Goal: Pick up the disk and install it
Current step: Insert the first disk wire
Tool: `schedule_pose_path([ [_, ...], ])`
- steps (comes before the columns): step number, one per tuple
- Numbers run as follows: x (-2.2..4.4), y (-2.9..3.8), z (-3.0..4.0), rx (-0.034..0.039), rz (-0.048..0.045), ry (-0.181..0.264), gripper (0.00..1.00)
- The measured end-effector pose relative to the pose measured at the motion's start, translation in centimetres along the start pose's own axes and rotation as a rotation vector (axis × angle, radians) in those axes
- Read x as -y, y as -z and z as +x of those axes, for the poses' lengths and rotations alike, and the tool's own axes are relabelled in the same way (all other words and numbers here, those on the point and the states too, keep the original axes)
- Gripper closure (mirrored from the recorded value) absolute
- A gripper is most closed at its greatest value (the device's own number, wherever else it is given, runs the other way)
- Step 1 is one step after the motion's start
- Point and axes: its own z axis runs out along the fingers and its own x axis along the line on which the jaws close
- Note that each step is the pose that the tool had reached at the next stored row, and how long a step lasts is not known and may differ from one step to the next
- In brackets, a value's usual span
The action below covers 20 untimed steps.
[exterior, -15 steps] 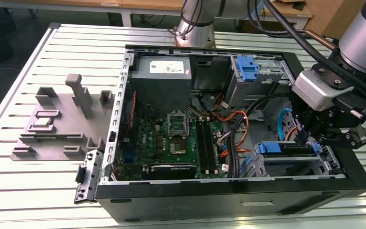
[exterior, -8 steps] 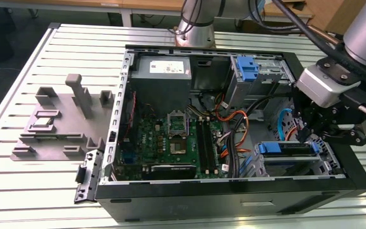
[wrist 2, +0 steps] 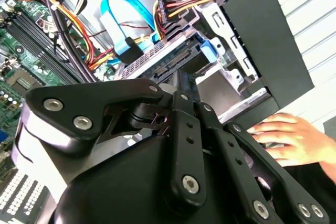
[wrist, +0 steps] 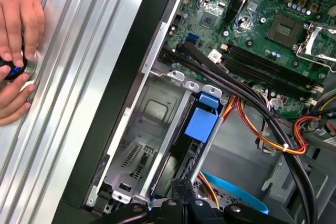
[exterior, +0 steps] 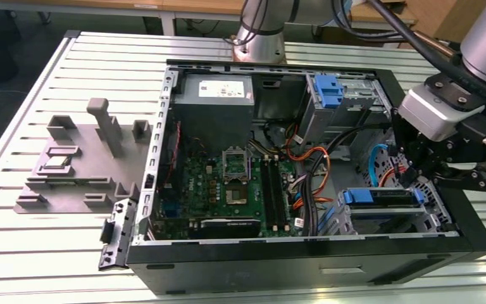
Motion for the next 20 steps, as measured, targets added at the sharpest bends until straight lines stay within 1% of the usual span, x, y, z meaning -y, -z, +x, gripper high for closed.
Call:
schedule_pose_path([
  [4,0.24,-0.06,0.08,0.0009,0.0019,0.016,0.90],
  [9,0.75,-0.10,0.03,0.0013,0.0022,0.022,0.90],
  [20,2.23,-0.18,-0.69,0.0014,0.0022,0.023,0.90],
])
